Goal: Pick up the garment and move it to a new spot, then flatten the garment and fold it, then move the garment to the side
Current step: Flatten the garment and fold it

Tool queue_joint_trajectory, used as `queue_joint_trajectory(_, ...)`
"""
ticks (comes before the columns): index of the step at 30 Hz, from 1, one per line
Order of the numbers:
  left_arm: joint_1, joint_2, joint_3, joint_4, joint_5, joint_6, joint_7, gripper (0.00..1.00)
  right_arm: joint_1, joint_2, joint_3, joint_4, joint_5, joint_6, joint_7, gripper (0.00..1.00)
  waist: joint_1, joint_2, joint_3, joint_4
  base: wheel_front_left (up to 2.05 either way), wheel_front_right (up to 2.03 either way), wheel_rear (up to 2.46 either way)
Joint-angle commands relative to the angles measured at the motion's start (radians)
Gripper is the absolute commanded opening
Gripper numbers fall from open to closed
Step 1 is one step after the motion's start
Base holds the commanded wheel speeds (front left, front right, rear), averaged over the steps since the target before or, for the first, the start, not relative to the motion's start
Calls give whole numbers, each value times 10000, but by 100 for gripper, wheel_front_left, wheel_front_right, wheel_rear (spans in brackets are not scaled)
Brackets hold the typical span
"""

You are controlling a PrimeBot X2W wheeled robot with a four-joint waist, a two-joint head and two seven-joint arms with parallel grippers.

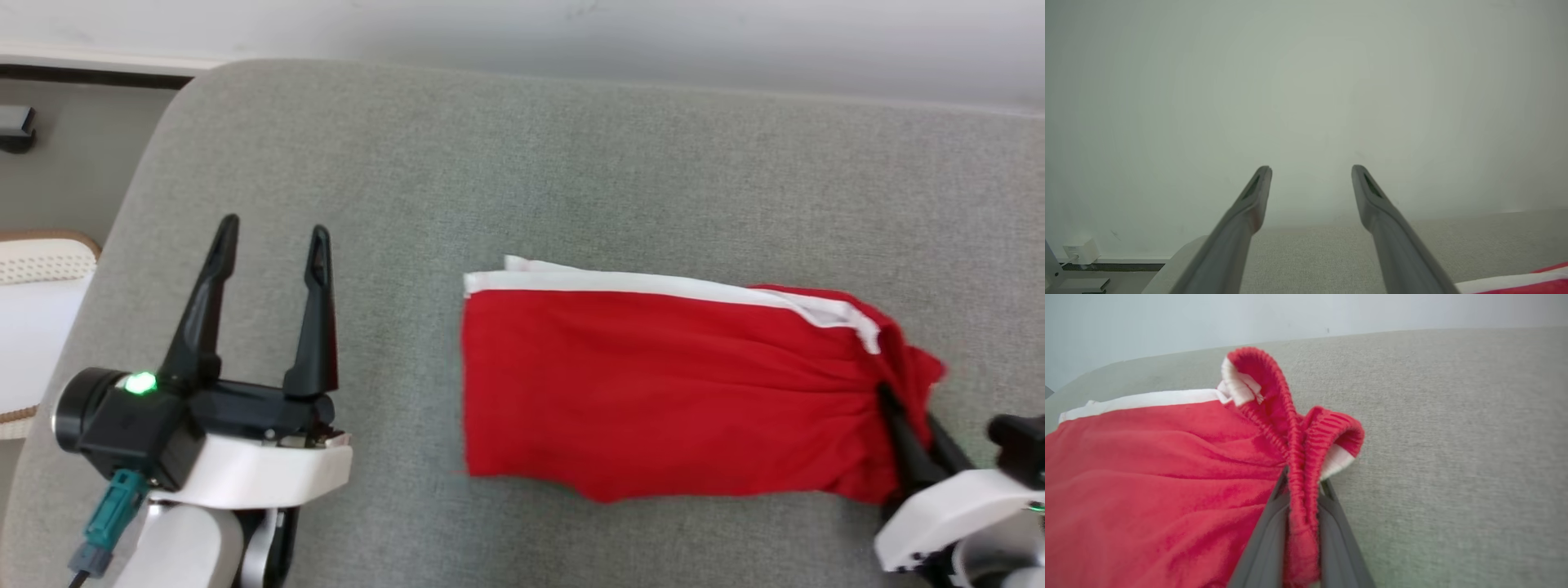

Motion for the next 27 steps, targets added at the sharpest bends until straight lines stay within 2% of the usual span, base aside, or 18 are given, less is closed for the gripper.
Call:
queue_joint_trajectory(1,169,-77,110,189,90,-128,-15,100,212,-243,-340,-149,22,-28,-31,0,-1,0,-105,-77,0,0,0)
queue_joint_trajectory(5,326,-195,248,524,152,-402,-15,100,389,-434,-970,-365,84,-28,139,0,-1,0,-255,-209,0,0,0)
queue_joint_trajectory(8,419,-243,302,816,202,-594,-16,100,332,-448,-1058,-575,232,-28,506,0,-1,0,-340,-298,0,0,0)
queue_joint_trajectory(13,393,-377,370,1208,248,-815,-16,100,-163,28,-469,-1334,2083,-26,1803,0,-1,0,-457,-310,0,0,0)
queue_joint_trajectory(17,342,-515,400,1433,283,-973,-16,100,-590,276,418,-1748,3673,-26,2780,0,-1,0,-504,-194,0,0,0)
queue_joint_trajectory(20,260,-673,401,1533,307,-1092,-16,100,-880,367,1280,-1525,4559,-26,3121,0,-1,0,-481,-32,0,0,0)
queue_joint_trajectory(23,152,-858,357,1666,354,-1215,-16,100,-1257,376,2255,-925,5436,-25,2845,0,-1,0,-430,186,0,0,0)
queue_joint_trajectory(27,11,-1133,282,1815,449,-1416,-17,100,-1892,368,3305,214,6111,-25,1732,0,-1,0,-322,460,0,0,0)
